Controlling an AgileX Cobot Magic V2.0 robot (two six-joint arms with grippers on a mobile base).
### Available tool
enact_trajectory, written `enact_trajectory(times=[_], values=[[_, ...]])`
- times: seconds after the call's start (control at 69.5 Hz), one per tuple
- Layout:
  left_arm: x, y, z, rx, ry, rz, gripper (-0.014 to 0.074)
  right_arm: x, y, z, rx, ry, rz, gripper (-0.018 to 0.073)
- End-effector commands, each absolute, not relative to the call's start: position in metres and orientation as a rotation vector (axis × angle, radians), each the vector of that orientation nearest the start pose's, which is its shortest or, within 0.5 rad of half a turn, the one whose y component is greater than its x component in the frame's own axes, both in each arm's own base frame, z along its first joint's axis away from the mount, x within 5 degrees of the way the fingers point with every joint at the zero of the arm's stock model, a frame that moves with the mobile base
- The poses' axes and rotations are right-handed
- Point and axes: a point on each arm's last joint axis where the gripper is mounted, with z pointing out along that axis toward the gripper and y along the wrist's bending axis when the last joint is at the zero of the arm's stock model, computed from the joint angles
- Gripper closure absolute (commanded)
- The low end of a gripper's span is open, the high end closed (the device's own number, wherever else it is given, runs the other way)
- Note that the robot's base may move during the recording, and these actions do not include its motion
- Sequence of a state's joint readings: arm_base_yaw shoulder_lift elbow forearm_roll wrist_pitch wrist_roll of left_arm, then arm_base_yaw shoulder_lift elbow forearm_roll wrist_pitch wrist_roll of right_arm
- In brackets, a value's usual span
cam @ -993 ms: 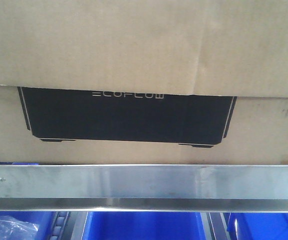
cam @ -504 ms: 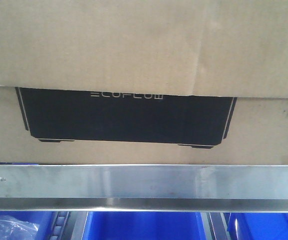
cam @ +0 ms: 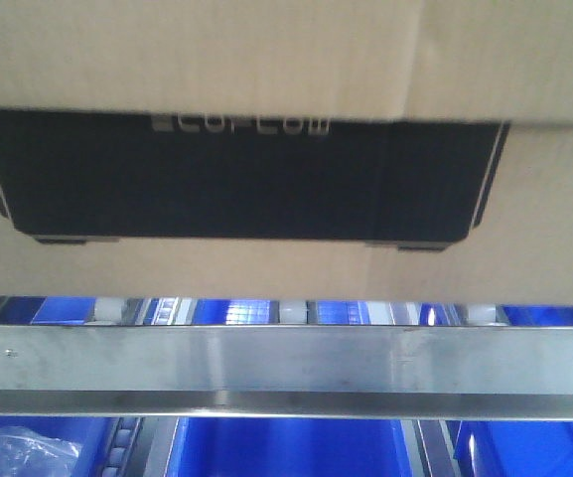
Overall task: Grab box from left shelf to table start
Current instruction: 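Lift the gripped box off the shelf with both grippers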
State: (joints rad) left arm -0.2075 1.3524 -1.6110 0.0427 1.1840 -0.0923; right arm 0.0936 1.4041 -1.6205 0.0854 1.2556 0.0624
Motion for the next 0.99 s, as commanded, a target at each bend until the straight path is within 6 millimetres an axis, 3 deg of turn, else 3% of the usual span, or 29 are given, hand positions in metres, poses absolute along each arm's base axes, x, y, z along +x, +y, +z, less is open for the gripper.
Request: enact_trajectory(times=[0.0, 0.259, 0.604, 0.849, 0.979], values=[[0.242, -0.050, 0.470, 0.130, 2.261, -0.134, 0.0694, 0.251, 0.031, 0.455, -0.063, 2.420, 0.147, 0.0500], [0.220, -0.047, 0.449, 0.128, 2.274, -0.164, 0.0694, 0.225, 0.041, 0.431, -0.131, 2.464, 0.169, 0.0500], [0.181, -0.039, 0.415, 0.119, 2.287, -0.166, 0.0694, 0.194, 0.036, 0.392, -0.120, 2.524, 0.167, 0.0500], [0.162, -0.035, 0.428, 0.115, 2.199, -0.179, 0.0694, 0.174, 0.033, 0.405, -0.117, 2.431, 0.176, 0.0500], [0.153, -0.033, 0.442, 0.112, 2.144, -0.187, 0.0694, 0.162, 0.031, 0.423, -0.116, 2.359, 0.183, 0.0500]])
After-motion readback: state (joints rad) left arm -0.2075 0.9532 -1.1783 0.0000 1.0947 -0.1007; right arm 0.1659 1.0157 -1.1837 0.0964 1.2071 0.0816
